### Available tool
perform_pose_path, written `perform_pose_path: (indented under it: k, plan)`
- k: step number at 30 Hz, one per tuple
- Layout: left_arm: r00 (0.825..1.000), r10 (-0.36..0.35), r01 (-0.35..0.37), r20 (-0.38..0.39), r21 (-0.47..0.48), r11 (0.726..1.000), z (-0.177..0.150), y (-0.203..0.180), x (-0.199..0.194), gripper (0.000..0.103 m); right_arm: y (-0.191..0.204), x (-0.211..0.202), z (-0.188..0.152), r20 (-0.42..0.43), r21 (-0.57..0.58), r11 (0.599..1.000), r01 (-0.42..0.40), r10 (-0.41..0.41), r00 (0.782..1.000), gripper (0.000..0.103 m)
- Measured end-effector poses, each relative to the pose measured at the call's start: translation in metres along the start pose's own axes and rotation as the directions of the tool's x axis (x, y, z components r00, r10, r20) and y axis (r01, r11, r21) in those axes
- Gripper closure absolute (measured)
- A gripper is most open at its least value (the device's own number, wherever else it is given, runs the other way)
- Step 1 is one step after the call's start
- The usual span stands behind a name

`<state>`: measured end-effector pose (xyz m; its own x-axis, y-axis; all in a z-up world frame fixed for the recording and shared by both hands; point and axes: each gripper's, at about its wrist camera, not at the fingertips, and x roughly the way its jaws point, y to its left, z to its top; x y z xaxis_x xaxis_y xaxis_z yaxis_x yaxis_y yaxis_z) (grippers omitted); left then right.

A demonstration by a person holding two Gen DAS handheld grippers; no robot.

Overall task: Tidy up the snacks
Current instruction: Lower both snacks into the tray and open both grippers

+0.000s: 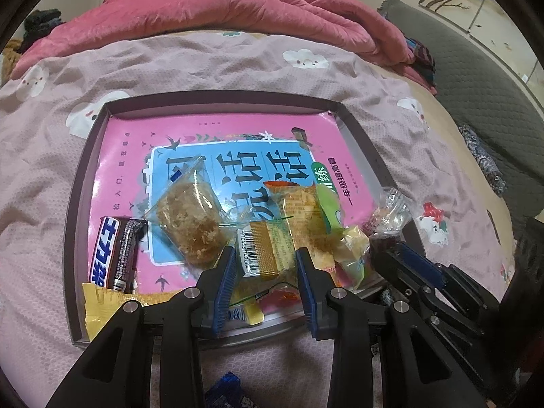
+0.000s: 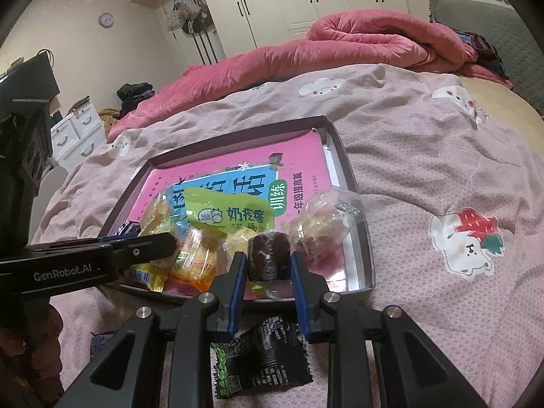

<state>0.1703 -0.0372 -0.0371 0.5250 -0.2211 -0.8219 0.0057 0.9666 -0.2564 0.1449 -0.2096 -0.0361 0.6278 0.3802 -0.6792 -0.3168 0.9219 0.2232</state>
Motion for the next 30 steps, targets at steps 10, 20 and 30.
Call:
perform_pose_path:
  k: [10, 20, 30]
  plan:
    - [1.0, -0.004, 0.004, 0.002, -0.004, 1.0, 0.001, 0.0, 0.0, 0.058, -0.001, -0.008, 0.001, 0.018, 0.004, 1.0, -0.015, 0.015, 1.0, 0.076]
    - [1.0, -0.014, 0.014, 0.018, -0.004, 1.0, 0.002, -0.001, -0.01, 0.05, -0.001, -0.011, 0.001, 0.026, 0.008, 1.0, -0.029, 0.029, 0.999, 0.071]
    - [0.999, -0.02, 0.02, 0.039, -0.007, 1.0, 0.003, -0.001, -0.023, 0.04, 0.0, -0.018, 0.0, 0.04, 0.005, 1.0, -0.027, 0.027, 0.999, 0.063]
